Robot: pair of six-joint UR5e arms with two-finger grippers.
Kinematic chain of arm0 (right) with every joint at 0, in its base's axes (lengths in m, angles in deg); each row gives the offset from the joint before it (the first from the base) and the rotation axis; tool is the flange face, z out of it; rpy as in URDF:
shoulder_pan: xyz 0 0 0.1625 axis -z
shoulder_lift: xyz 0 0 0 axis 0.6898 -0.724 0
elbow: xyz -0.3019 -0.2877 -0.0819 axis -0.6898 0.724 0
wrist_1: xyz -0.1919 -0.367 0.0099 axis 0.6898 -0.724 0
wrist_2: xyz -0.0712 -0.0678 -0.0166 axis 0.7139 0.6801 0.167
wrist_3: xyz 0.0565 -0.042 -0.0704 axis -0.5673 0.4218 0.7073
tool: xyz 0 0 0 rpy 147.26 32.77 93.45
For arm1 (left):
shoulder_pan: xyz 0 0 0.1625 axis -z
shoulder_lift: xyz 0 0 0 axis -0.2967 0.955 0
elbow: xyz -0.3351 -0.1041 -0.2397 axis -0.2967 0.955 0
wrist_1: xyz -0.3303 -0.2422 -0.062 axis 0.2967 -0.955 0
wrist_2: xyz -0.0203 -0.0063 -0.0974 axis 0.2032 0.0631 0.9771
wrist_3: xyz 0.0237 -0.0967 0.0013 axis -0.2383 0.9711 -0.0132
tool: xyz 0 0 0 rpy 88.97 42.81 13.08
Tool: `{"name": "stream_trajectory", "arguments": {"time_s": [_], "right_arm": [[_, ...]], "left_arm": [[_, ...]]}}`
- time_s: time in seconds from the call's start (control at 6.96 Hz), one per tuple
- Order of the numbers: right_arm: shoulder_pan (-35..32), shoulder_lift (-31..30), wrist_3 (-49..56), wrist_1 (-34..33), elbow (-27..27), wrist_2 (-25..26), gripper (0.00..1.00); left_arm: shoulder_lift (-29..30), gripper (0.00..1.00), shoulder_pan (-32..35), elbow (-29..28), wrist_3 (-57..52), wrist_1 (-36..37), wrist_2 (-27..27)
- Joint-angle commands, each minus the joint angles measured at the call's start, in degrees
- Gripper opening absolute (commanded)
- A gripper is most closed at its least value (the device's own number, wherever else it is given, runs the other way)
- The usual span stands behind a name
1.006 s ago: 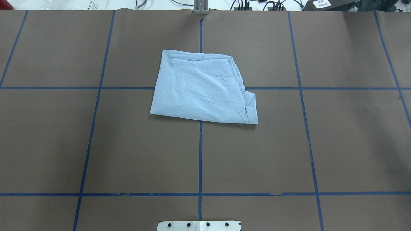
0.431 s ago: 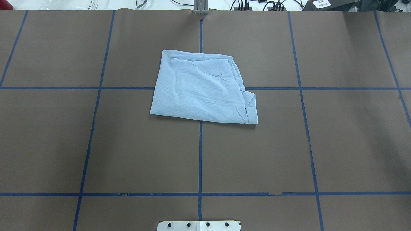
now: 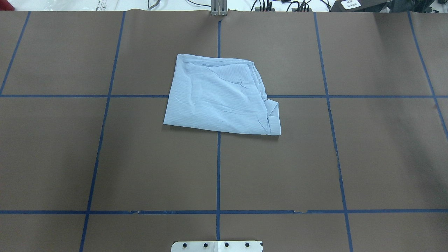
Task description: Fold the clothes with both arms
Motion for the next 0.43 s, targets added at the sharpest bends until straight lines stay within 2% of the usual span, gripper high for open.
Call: {"name": "stream_trajectory", "arguments": {"time_s": [0.0, 0.29], "right_arm": [[0.08, 0.00, 0.01, 0.00, 0.05, -0.01, 1.00], [-0.01, 0.00, 0.01, 0.00, -0.04, -0.01, 1.00]], "left_arm": [[0.00, 1.00, 0.00, 0.05, 0.00, 0.00, -0.06], [0.00, 1.00, 0.00, 0.75, 0.00, 0.09, -0.06]]}}
